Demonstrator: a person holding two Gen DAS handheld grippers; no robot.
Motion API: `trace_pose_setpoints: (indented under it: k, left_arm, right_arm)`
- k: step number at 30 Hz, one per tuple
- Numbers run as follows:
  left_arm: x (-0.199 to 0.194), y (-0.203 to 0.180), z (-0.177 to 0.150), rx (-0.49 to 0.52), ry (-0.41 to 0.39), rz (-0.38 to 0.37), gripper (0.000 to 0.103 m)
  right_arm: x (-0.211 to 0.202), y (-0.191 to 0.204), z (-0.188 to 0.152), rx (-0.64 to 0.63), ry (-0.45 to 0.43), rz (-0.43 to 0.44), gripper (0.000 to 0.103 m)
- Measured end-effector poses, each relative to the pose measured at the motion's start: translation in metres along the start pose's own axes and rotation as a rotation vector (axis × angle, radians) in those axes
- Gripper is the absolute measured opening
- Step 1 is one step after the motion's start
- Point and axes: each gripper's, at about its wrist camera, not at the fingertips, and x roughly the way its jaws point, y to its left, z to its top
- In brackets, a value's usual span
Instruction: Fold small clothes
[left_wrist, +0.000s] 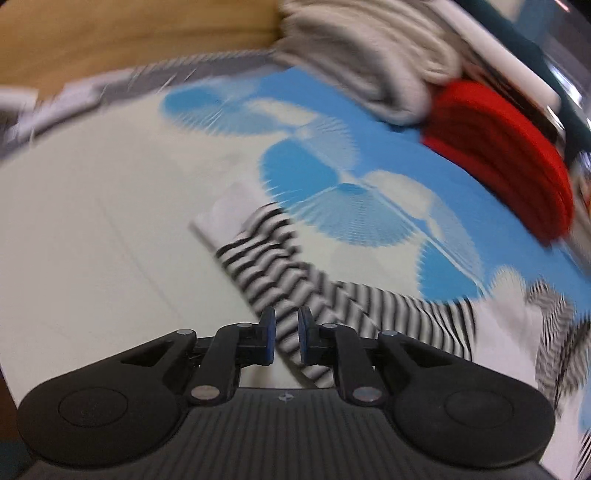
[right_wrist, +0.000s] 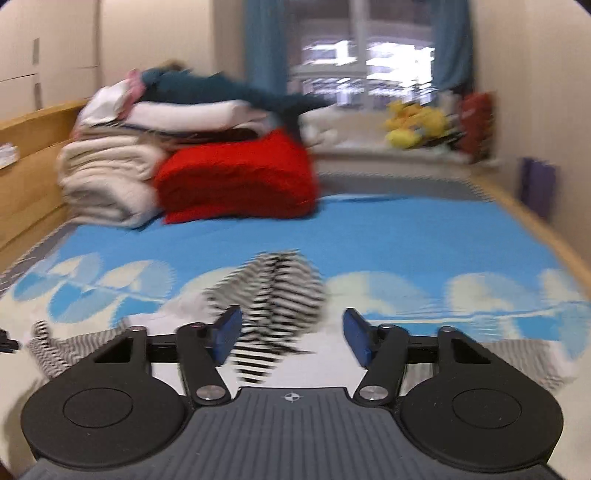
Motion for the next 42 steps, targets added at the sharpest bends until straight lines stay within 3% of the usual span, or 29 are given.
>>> trace_pose_setpoints:
  k: [3, 5, 7, 11, 17, 19, 20, 21, 23, 25, 27, 29, 32, 34, 35, 36, 37, 38, 39, 41, 42]
  left_arm:
    - [0.022, 0.016, 0.007, -0.01, -0.008, 0.049, 0.014]
    - [0.038, 0.023, 0.008, -0.019, -0.004, 0.054, 0.014]
    - [0.055, 0.029, 0.012, -0.057, 0.014, 0.027, 0.017]
    - [0.081, 0.037, 0.018, -0.138, 0.04, 0.026, 0.037]
    - [0.108, 0.044, 0.025, -0.237, 0.084, 0.002, 0.036]
    - [0.112, 0.042, 0.025, -0.225, 0.086, -0.003, 0.028]
    - [0.114, 0.04, 0.026, -0.217, 0.084, -0.005, 0.006]
    - [0.111, 0.037, 0.026, -0.201, 0.079, 0.018, 0.0]
    - [0.093, 0.024, 0.03, -0.155, 0.013, 0.105, 0.0]
    - [0.065, 0.0, 0.037, -0.089, -0.077, 0.126, 0.0]
    - [0.026, -0.04, 0.039, 0.003, -0.17, 0.071, 0.0]
    - [-0.013, -0.087, 0.029, 0.089, -0.225, -0.047, 0.0]
    - [-0.073, -0.171, -0.01, 0.242, -0.262, -0.281, 0.0]
    - [-0.106, -0.225, -0.048, 0.35, -0.227, -0.457, 0.0]
    - [-0.117, -0.251, -0.068, 0.408, -0.173, -0.553, 0.001]
    - [-0.124, -0.276, -0.086, 0.478, -0.088, -0.66, 0.014]
    - [-0.129, -0.299, -0.105, 0.553, 0.008, -0.764, 0.017]
    - [-0.135, -0.312, -0.118, 0.589, 0.046, -0.812, 0.017]
    - [-0.142, -0.319, -0.125, 0.6, 0.046, -0.811, 0.017]
    - [-0.147, -0.322, -0.119, 0.561, 0.041, -0.766, 0.018]
    - [-0.147, -0.32, -0.11, 0.527, 0.042, -0.709, 0.019]
  right_arm:
    - [0.042, 0.016, -0.013, -0.04, 0.004, 0.04, 0.036]
    - [0.065, 0.025, -0.026, -0.065, 0.061, 0.021, 0.031]
    - [0.085, 0.033, -0.035, -0.085, 0.105, 0.033, 0.031]
    - [0.098, 0.044, -0.033, -0.152, 0.11, 0.041, 0.031]
    - [0.104, 0.018, -0.028, -0.081, 0.139, 0.022, 0.032]
    - [0.106, 0.008, -0.028, -0.042, 0.159, 0.007, 0.032]
    - [0.107, 0.002, -0.028, -0.023, 0.165, -0.003, 0.032]
    - [0.107, -0.003, -0.028, -0.007, 0.165, -0.012, 0.032]
    - [0.105, -0.013, -0.026, 0.015, 0.158, -0.033, 0.032]
    - [0.101, -0.023, -0.022, 0.033, 0.143, -0.068, 0.032]
    - [0.096, -0.035, -0.019, 0.061, 0.128, -0.105, 0.032]
    - [0.093, -0.049, -0.016, 0.109, 0.12, -0.136, 0.032]
    - [0.087, -0.07, -0.014, 0.196, 0.116, -0.175, 0.032]
    - [0.084, -0.081, -0.014, 0.237, 0.113, -0.194, 0.032]
    - [0.083, -0.086, -0.015, 0.253, 0.109, -0.203, 0.032]
    - [0.082, -0.091, -0.015, 0.263, 0.105, -0.214, 0.032]
    - [0.081, -0.095, -0.015, 0.269, 0.105, -0.222, 0.032]
    - [0.082, -0.098, -0.015, 0.274, 0.106, -0.228, 0.032]
    - [0.082, -0.103, -0.015, 0.288, 0.108, -0.237, 0.032]
    - [0.082, -0.114, -0.014, 0.331, 0.103, -0.247, 0.032]
    - [0.082, -0.12, -0.014, 0.352, 0.099, -0.255, 0.032]
